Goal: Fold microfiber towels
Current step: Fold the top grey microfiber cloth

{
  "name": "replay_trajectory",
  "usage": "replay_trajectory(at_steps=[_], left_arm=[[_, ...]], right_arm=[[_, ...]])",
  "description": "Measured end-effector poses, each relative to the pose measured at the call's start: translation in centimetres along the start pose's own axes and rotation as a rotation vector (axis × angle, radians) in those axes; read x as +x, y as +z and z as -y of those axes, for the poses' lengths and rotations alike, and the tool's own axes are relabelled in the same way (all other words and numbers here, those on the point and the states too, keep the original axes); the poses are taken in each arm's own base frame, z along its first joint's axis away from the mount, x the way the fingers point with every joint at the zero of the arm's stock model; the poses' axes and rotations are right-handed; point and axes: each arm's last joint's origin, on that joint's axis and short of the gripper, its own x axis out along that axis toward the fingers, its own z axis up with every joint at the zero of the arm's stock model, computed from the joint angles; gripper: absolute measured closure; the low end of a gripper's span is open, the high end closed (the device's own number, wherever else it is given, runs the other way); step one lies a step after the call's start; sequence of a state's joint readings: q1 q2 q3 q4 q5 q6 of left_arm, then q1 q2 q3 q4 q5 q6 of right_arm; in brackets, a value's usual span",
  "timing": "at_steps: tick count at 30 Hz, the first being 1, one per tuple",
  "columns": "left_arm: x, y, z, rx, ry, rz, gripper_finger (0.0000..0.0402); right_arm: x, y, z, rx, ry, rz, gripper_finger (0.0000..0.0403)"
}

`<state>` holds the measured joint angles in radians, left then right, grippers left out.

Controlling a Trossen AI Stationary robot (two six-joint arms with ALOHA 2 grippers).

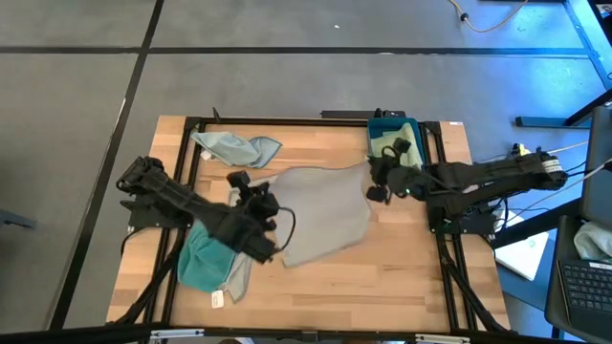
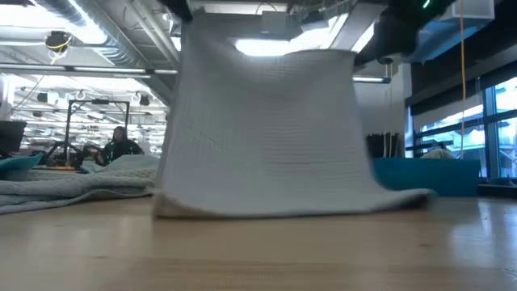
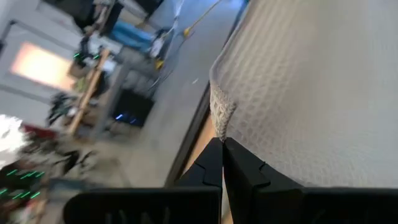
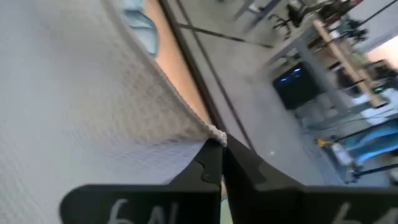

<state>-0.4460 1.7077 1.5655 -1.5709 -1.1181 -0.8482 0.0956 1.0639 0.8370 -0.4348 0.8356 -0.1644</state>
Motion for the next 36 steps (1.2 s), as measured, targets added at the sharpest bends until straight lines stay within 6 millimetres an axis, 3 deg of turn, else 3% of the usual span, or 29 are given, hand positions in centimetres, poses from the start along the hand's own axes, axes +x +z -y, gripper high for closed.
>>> replay_trajectory(at_steps=[7,10,12,16,19,25,31,36], left_arm=[[4.5,-3.2,1.3,0.100,0.088,-0.164,0.0402],[4.5,-3.7,1.2,0.106,0.085,-0.174,0.0401],[3.8,-3.4,0.8,0.083,0.061,-0.157,0.0402],[0.6,-2.1,-1.1,-0.012,-0.013,-0.051,0.0402],[-3.0,-1.2,-2.7,-0.103,-0.124,0.046,0.0402],[-10.1,-0.7,-4.2,-0.207,-0.346,0.244,0.0402],[-15.2,-1.2,-4.9,-0.220,-0.461,0.444,0.0402],[-17.0,-1.3,-5.8,-0.217,-0.517,0.495,0.0402]], right_arm=[[3.6,-2.7,-0.1,0.011,0.028,0.025,0.0396],[3.6,-2.5,0.2,-0.012,0.063,0.046,0.0396],[2.8,-1.3,0.7,0.006,0.134,0.117,0.0396],[-0.2,1.7,2.6,0.129,0.371,0.321,0.0396],[-2.7,3.1,4.2,0.190,0.553,0.353,0.0396],[-8.1,4.6,5.5,0.112,0.941,0.416,0.0396],[-11.7,5.8,5.6,0.058,1.002,0.495,0.0396],[-13.4,6.5,5.9,0.088,0.981,0.519,0.0396]])
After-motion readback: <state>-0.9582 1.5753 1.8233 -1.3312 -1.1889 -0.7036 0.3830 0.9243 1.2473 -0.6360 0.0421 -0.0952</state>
